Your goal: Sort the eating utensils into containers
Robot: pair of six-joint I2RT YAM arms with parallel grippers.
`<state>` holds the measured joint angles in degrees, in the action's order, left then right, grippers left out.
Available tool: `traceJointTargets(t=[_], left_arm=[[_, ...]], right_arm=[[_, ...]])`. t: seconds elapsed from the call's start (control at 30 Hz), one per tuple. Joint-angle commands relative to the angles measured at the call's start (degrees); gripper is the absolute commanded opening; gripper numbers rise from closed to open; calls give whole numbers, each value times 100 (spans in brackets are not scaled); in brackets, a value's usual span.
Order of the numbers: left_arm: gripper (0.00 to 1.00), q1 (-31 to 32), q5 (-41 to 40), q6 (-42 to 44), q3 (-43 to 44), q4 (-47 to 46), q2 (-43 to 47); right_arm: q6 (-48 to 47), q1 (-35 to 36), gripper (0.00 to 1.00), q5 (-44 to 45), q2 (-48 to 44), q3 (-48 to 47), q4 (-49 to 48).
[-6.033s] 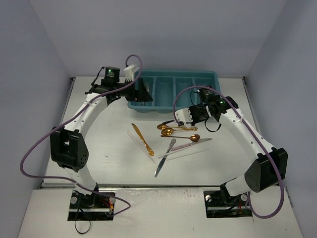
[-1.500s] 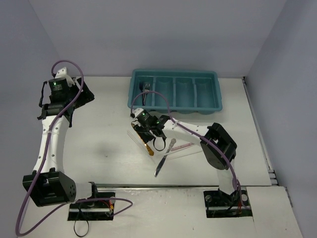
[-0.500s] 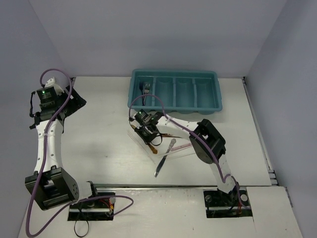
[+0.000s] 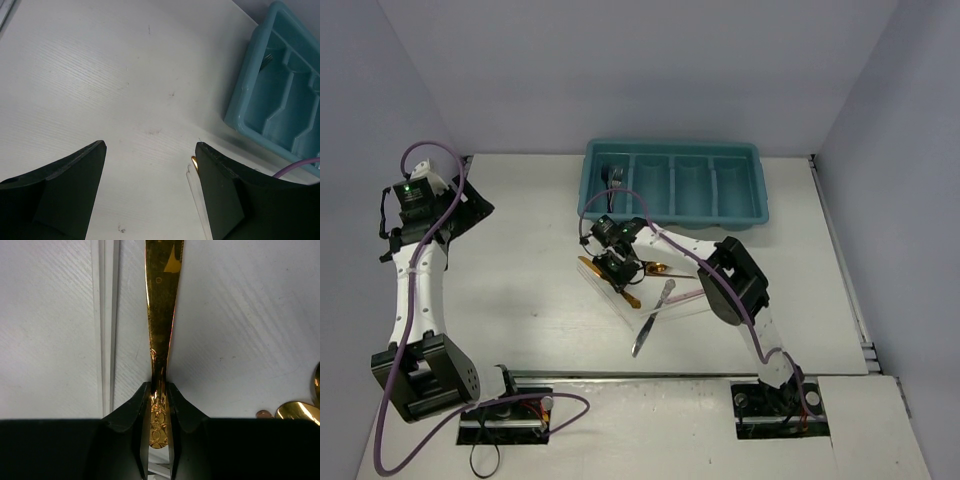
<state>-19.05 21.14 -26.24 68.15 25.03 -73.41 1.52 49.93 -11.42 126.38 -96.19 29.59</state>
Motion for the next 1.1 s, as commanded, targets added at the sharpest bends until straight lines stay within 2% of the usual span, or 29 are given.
traceJointTargets(t=[0.0,0.23,0.63,1.07], left_arm=[[70,-87,91,-58,-11,-333,55],[70,-98,108,-92,-21,-349,54],[70,-98,136,-239,3,-351,-51],[70,-102,26,-241,106,-244,-25]], right_arm=[[108,-66,0,-200,732,230,979],[111,-103,0,-117,302,-227,954],[-26,119,0,247,-547,-236,946],[-261,281,0,486,-1026,-545,900]])
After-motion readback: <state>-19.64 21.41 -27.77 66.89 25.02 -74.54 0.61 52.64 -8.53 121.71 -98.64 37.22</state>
